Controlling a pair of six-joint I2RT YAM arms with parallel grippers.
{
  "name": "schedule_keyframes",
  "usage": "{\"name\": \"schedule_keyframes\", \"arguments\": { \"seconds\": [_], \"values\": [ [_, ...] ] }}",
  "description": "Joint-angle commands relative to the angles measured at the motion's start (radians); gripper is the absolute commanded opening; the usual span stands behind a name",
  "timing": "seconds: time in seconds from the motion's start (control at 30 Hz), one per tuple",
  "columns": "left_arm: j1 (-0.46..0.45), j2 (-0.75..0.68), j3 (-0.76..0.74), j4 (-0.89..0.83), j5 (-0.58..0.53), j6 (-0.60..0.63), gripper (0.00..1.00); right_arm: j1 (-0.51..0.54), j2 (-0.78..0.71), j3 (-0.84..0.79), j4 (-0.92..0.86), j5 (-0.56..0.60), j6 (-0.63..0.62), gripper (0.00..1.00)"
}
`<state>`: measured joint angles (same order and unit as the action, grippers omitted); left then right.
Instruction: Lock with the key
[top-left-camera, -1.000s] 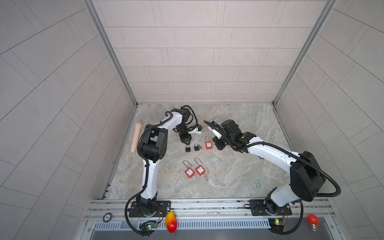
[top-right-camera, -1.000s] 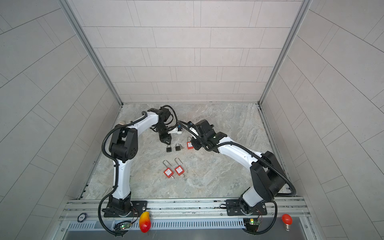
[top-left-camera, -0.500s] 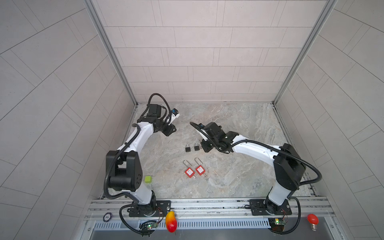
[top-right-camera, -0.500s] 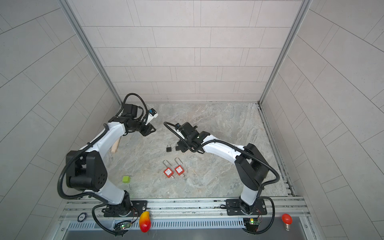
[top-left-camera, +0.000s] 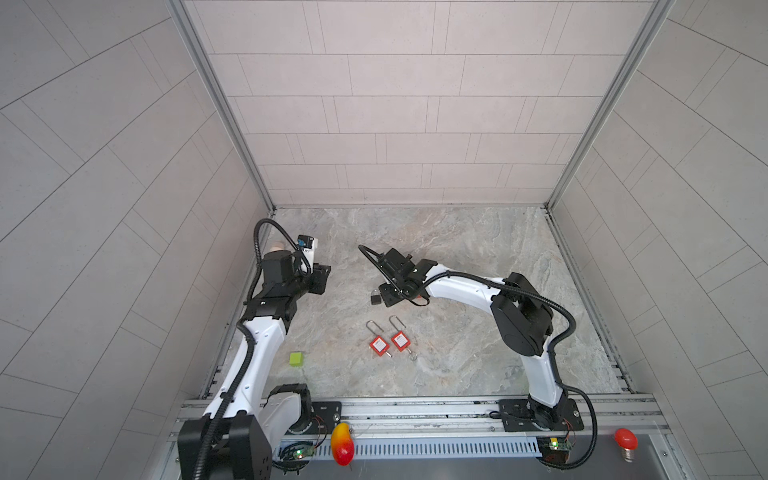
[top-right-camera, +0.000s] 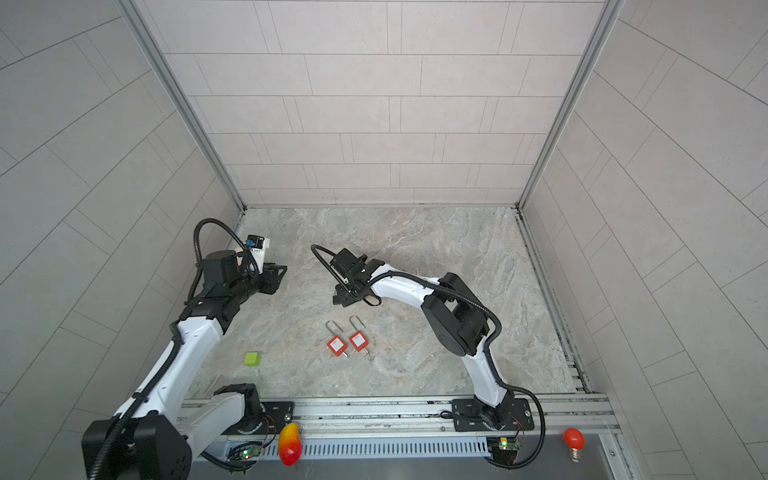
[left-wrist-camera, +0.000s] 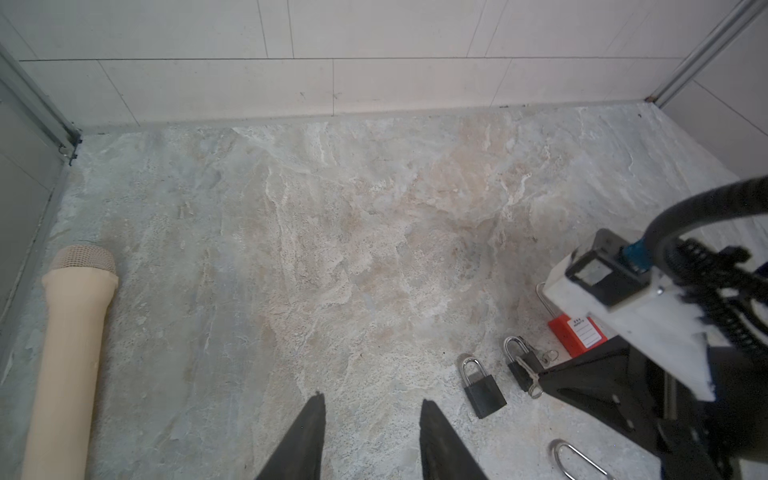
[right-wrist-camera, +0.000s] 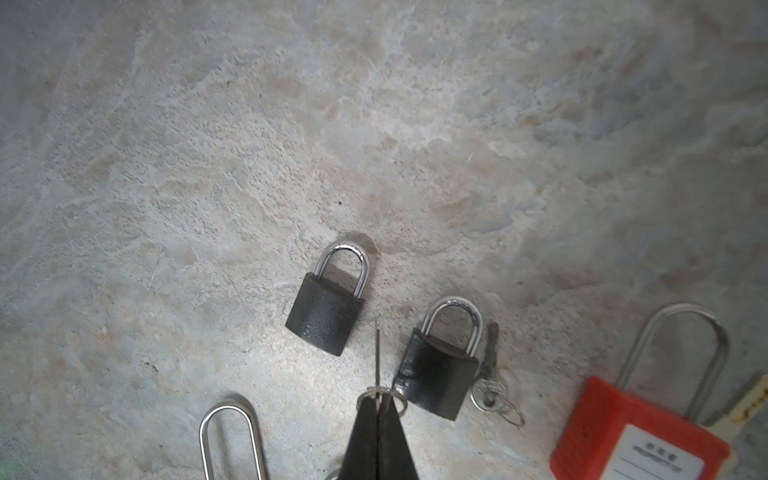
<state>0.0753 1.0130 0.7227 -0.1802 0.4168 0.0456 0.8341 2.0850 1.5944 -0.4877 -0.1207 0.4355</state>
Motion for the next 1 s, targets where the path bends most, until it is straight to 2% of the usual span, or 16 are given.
{"name": "schedule_keyframes", "arguments": {
  "seconds": [0.0, 0.3, 0.5, 0.67, 0.8, 0.97],
  "values": [
    [0.000, -0.024, -0.009, -0.013, -0.029, -0.093, 0.43, 0.007, 0.029, 0.042, -0.068, 0.033, 0.048, 0.00],
    [-0.002, -0.054, 0.000, -0.085, -0.001, -0.111, 0.43, 0.012, 0.080, 0.070, -0.069, 0.045, 0.074, 0.01],
    [-0.002, -0.057, 0.017, -0.131, 0.027, -0.108, 0.45, 0.017, 0.076, 0.090, -0.055, 0.051, 0.040, 0.20],
    [-0.006, -0.054, 0.017, -0.125, 0.064, -0.098, 0.47, 0.029, 0.053, 0.100, -0.079, 0.072, -0.006, 0.26],
    [-0.014, -0.045, 0.017, -0.104, 0.122, -0.065, 0.48, 0.041, -0.031, 0.026, -0.060, 0.113, -0.036, 0.27],
    [-0.030, -0.043, -0.008, -0.059, 0.194, -0.043, 0.48, 0.087, -0.200, -0.164, -0.028, 0.188, -0.102, 0.32]
  ]
}}
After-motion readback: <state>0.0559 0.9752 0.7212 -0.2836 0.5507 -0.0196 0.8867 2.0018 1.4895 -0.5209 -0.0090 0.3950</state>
